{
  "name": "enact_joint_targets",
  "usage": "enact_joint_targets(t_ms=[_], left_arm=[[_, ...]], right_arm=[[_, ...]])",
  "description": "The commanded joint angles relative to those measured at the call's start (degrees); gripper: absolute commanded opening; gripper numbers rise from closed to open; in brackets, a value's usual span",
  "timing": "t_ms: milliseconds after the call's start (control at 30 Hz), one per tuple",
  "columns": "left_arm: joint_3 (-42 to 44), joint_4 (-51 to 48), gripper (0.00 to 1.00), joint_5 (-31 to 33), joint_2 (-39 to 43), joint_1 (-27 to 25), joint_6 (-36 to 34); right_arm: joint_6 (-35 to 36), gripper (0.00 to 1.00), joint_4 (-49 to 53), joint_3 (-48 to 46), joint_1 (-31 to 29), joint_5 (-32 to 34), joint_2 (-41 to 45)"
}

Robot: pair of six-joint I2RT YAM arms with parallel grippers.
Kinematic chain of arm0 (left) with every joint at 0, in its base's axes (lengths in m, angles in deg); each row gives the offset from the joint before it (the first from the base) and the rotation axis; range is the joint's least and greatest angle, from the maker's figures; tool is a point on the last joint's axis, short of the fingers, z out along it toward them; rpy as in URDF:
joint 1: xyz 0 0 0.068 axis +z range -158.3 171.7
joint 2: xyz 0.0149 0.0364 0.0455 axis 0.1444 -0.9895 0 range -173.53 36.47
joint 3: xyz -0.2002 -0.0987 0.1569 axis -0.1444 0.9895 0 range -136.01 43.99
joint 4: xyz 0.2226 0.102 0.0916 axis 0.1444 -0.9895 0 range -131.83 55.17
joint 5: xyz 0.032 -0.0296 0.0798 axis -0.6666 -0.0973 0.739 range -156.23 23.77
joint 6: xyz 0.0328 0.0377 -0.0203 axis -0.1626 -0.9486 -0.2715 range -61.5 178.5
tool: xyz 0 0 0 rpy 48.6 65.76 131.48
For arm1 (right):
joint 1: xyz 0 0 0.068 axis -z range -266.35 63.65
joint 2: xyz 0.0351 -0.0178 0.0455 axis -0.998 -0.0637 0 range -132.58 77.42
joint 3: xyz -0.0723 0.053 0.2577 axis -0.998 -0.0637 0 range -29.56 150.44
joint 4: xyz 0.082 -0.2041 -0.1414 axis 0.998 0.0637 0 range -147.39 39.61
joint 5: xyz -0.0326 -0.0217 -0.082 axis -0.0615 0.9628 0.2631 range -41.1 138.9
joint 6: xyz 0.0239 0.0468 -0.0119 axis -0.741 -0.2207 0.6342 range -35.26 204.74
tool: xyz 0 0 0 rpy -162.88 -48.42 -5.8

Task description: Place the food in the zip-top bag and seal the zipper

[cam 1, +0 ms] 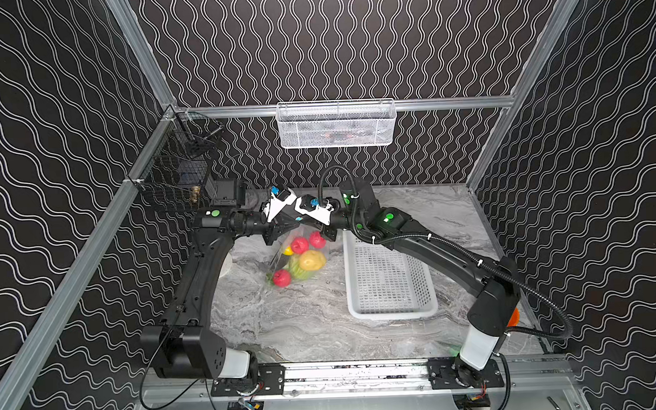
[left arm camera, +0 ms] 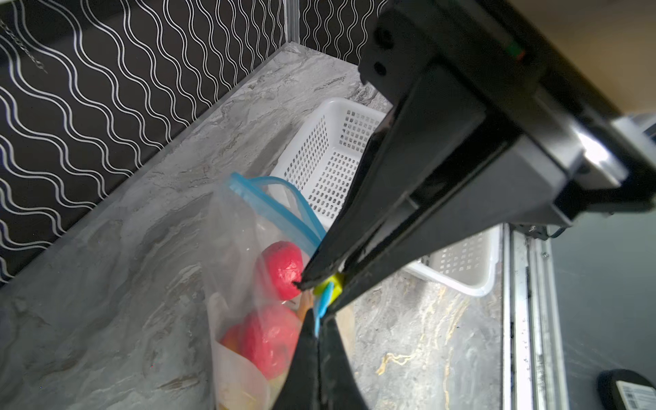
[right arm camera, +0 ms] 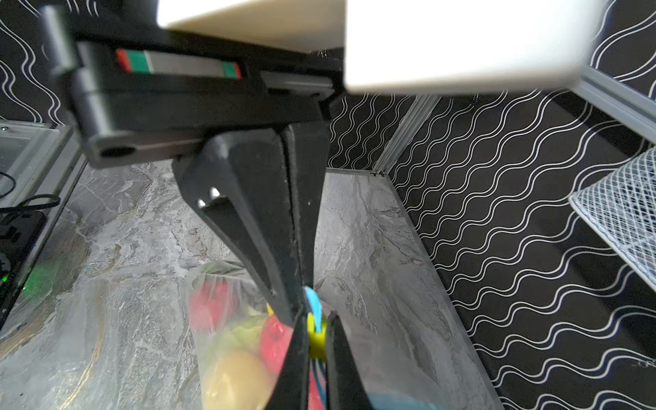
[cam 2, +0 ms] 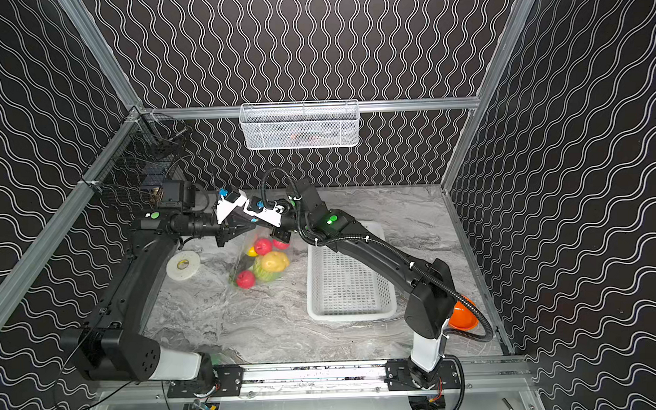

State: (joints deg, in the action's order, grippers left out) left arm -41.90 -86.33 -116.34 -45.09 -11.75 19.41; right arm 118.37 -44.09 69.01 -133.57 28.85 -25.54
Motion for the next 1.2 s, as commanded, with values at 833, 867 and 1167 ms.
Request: enact_joint_targets(t_ms=[833,867,1167], left_arm=[[-7.36,-2.32,0.0,-4.05,-0.08,0.1,5.87],[-7.47,-2.5,0.0,-4.13,0.06,0.1,5.78],[-8.98,-3.69,0.0,-4.79,0.13,0.1,5.61]], right_arm=[[0.01,0.01,0.74,1.1,1.58,4.94,-1.1],[0.02,0.01,0.83,1.27,1.61,4.94,-1.19],[0.08,0.01,1.36,1.98,2.22,4.5,-1.96]])
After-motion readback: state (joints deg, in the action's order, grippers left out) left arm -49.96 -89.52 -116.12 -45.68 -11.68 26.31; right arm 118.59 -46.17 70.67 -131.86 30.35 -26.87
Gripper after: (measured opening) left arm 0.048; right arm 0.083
